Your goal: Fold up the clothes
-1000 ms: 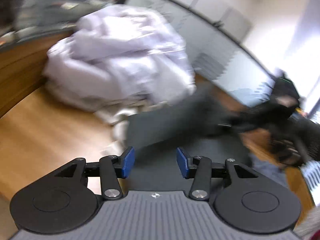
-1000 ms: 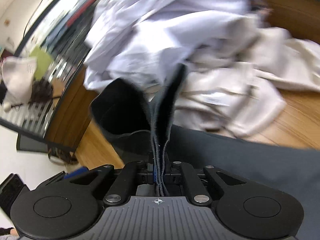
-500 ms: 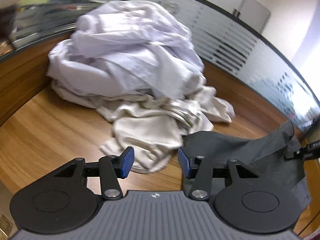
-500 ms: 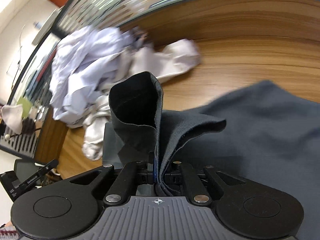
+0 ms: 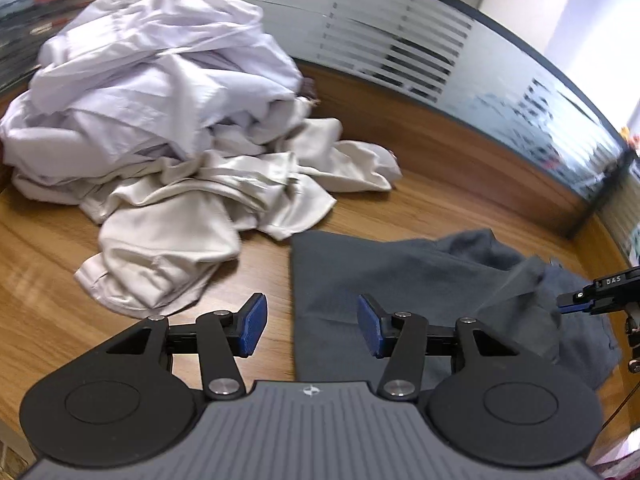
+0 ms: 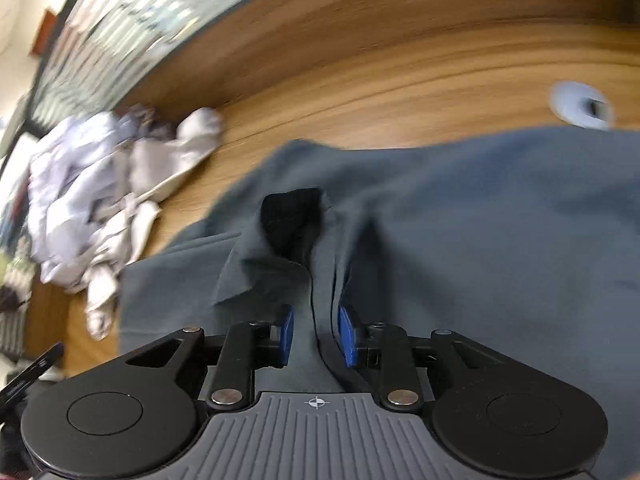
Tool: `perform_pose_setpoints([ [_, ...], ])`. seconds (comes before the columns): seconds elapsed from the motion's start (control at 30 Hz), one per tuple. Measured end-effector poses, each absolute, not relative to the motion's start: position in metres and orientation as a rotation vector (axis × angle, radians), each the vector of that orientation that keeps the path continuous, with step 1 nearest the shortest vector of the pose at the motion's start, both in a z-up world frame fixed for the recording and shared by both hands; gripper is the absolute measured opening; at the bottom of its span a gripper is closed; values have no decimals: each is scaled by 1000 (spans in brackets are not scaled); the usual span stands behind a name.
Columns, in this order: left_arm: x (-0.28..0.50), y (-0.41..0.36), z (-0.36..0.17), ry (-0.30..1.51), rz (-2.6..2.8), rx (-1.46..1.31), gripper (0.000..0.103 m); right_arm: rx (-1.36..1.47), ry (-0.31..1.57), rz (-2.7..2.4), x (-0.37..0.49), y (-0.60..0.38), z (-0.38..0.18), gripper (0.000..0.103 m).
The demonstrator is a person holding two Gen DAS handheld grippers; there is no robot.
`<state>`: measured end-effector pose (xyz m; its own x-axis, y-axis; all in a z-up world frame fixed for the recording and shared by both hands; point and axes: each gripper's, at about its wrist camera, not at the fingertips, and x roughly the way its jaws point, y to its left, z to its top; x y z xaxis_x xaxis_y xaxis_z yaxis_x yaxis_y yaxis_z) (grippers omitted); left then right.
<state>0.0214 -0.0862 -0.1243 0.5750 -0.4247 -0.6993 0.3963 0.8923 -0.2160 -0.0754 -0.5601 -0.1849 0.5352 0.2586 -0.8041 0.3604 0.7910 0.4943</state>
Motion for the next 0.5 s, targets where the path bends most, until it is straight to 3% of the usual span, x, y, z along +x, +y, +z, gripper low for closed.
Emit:
perform_pose_setpoints([
  [0.2, 31, -107, -147, 892, -524, 59, 58, 541, 965, -116, -114, -554, -171, 32],
  [0.5, 44, -145, -185, 962, -662, 149, 57, 477, 980, -4, -103, -522, -190, 32],
])
